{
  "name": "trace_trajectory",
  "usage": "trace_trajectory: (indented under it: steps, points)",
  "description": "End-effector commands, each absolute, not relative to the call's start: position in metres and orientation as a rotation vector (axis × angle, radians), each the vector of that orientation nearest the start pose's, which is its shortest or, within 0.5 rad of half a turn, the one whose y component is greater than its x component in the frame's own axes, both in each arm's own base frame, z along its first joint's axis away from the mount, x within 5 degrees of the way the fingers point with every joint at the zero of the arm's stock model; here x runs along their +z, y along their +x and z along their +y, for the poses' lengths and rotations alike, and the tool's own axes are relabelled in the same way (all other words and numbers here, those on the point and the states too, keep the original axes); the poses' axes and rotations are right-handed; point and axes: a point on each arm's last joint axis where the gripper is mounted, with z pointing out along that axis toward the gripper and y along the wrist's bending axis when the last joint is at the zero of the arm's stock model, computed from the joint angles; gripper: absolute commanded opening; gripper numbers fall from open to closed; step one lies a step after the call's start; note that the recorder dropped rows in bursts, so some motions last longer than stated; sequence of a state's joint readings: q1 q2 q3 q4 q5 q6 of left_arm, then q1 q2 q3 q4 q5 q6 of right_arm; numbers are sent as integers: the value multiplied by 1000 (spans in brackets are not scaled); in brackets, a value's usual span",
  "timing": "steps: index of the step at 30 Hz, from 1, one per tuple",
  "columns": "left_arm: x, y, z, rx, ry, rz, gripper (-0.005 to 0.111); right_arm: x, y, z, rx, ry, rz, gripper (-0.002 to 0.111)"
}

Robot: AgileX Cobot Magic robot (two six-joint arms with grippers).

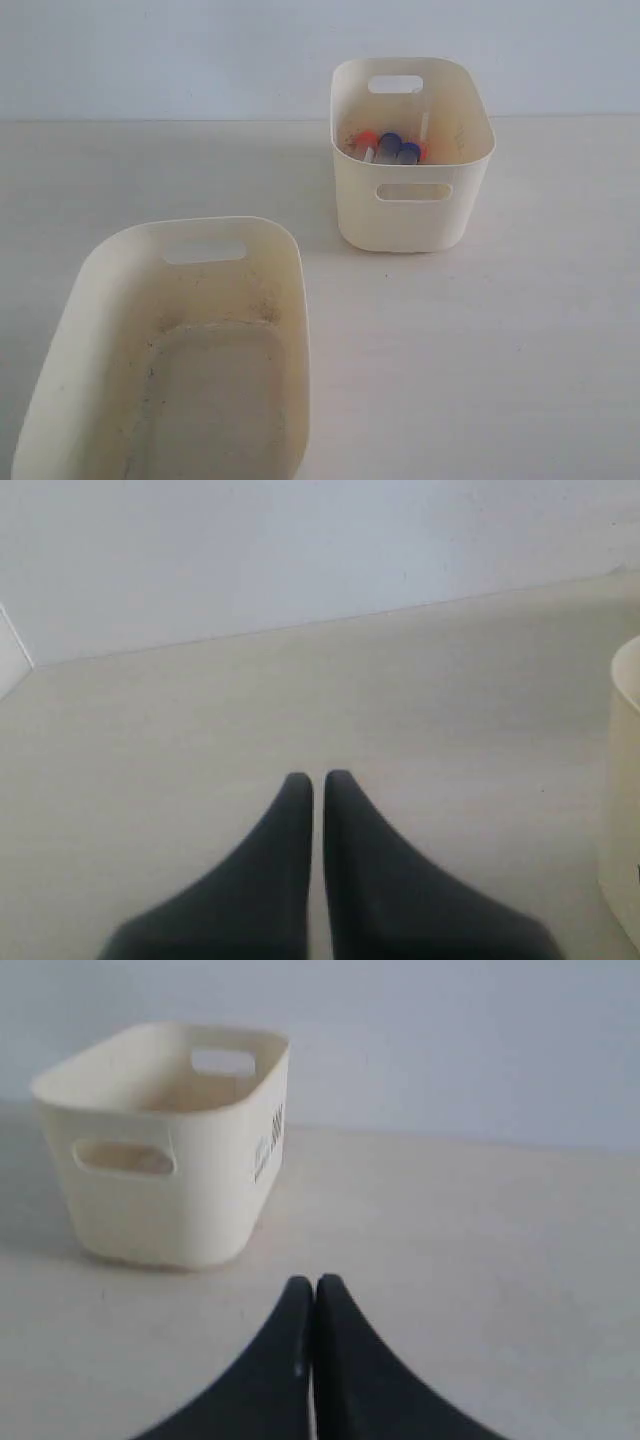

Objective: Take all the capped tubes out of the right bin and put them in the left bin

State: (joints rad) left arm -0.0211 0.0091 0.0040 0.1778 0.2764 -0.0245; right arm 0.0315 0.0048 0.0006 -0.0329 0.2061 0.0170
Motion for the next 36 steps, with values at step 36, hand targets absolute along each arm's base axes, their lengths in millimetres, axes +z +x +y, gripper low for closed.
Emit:
trace_trajectory:
  steps: [36]
  points:
    - [189, 56, 3, 124, 102, 1746, 4, 330, 253, 35, 336, -90, 2255, 0]
